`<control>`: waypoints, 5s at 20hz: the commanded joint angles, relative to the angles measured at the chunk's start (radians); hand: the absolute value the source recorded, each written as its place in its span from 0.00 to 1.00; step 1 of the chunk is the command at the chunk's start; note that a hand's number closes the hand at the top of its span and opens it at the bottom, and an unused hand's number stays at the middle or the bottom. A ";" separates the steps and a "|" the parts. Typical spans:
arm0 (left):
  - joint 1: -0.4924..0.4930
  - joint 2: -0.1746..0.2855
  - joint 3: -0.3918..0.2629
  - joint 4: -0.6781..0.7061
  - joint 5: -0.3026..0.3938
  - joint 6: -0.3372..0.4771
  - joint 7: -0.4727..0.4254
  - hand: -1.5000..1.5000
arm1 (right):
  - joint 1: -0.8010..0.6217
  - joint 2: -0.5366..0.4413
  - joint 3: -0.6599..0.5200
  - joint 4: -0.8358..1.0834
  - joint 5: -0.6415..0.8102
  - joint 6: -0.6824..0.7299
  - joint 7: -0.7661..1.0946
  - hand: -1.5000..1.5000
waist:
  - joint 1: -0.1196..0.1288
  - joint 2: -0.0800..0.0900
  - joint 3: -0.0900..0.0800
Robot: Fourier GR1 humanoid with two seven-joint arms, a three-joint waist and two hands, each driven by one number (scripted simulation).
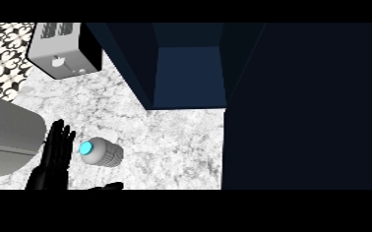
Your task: Pick up the bottled water, place it into the cabinet and close the cabinet
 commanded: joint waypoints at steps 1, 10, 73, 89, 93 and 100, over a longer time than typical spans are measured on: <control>-0.057 0.007 0.079 0.129 0.059 -0.049 -0.026 0.00 | 0.103 0.003 -0.051 -0.174 -0.207 0.005 0.039 0.00 | -0.007 0.000 0.000; -0.130 -0.019 0.125 0.411 0.098 -0.158 -0.153 0.00 | 0.066 -0.018 -0.044 -0.158 -0.207 0.000 0.032 0.00 | 0.007 0.002 0.000; -0.567 -0.217 0.146 0.694 0.166 -0.433 -0.343 1.00 | 0.258 -0.131 -0.201 -0.140 -0.348 0.078 -0.122 0.00 | 0.019 -0.001 0.002; -0.875 -0.259 -0.045 0.768 0.130 0.037 -0.203 1.00 | 0.211 -0.138 -0.193 -0.164 -0.364 0.030 -0.084 0.00 | -0.006 0.005 0.000; -0.933 -0.259 -0.123 0.837 0.129 0.148 -0.164 1.00 | 0.185 -0.154 -0.173 -0.130 -0.374 0.027 -0.075 0.00 | -0.004 0.007 0.001; -1.074 -0.259 0.018 1.097 0.151 0.065 -0.221 1.00 | 0.201 -0.141 -0.187 -0.125 -0.384 0.042 -0.082 0.00 | -0.012 0.011 0.000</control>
